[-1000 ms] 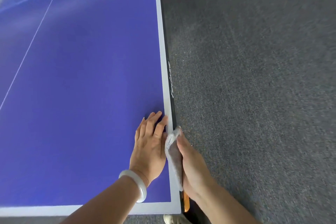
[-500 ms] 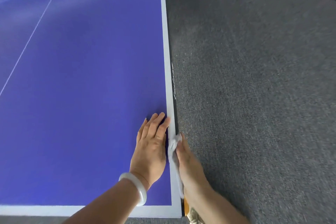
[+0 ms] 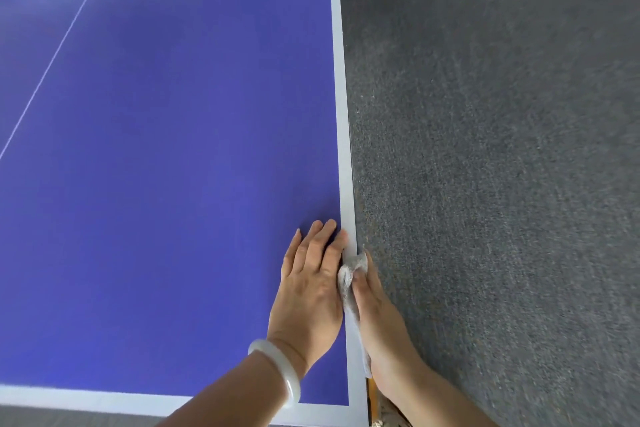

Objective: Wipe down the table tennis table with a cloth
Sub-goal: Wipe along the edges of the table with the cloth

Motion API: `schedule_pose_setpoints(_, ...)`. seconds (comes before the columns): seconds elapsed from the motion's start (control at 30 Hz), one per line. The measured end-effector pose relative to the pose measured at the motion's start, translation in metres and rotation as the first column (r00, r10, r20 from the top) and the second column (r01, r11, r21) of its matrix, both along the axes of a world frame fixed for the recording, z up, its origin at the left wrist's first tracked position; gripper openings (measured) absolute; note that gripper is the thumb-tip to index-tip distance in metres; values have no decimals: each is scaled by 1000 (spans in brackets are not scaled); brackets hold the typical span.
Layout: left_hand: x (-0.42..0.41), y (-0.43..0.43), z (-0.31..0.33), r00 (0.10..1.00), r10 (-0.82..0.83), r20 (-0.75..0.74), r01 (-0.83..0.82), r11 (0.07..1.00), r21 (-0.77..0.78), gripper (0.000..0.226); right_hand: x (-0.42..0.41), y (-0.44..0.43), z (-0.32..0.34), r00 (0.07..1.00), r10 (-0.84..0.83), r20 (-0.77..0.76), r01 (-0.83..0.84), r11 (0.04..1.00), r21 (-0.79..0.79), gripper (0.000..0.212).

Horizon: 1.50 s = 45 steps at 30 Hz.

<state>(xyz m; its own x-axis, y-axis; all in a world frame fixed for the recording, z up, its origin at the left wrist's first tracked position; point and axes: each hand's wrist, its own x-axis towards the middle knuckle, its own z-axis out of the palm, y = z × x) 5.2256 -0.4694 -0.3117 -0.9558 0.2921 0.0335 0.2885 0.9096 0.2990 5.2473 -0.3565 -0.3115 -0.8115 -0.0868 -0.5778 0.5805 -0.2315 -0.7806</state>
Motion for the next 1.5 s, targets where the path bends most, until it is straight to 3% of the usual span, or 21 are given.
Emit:
schedule_pose_setpoints(0.07,-1,2,0,1000,12,-22,-12,1000,-13,47,-33,-2,-1,1000,-22,-13,22,999,28,48)
schedule_pose_setpoints(0.23,-1,1,-4,999,33,-34,-34,999,-20,50,-125,-6,-10,987,11,-159,39,951,306,39)
schedule_pose_setpoints(0.33,-1,3,1,999,41,-4,-41,999,-17,48,-136,-8,-25,987,67,-143,-8,925,380,50)
schedule_pose_setpoints(0.53,-52,-2,23,996,88,-22,-85,992,97,33,-136,-4,-21,993,87,-79,-53,929,368,64)
schedule_pose_setpoints(0.67,-133,7,23,951,309,-24,-309,951,-2,45,-133,4,-17,989,143,-41,-119,925,361,70)
schedule_pose_setpoints(0.87,-187,18,-2,865,500,-38,-501,861,-87,50,-133,11,-15,980,178,-92,-155,964,216,57)
schedule_pose_setpoints(0.93,-185,17,-3,862,506,-36,-507,859,-66,50,-160,7,-16,979,178,-99,-157,969,190,47)
schedule_pose_setpoints(1.0,-185,16,-2,866,499,-28,-500,863,-67,49,-214,3,-17,977,159,-139,-135,976,172,15)
schedule_pose_setpoints(1.07,-186,17,-1,865,501,-30,-502,861,-83,49,-284,-1,-23,968,127,-218,-89,981,173,19)
schedule_pose_setpoints(1.2,-186,18,-1,856,517,-9,-515,852,-91,49,-368,-3,-31,974,34,-222,-11,994,106,23)
schedule_pose_setpoints(1.33,-186,20,2,850,526,2,-524,847,-95,50,-291,-5,-40,950,-86,-301,96,995,19,45)
schedule_pose_setpoints(1.43,-185,22,2,853,522,17,-519,851,-84,49,-165,-8,-47,954,-56,-294,55,998,-11,63)
schedule_pose_setpoints(1.5,-186,23,4,853,522,14,-519,851,-82,48,-104,-6,-40,961,-3,-277,21,998,62,63)
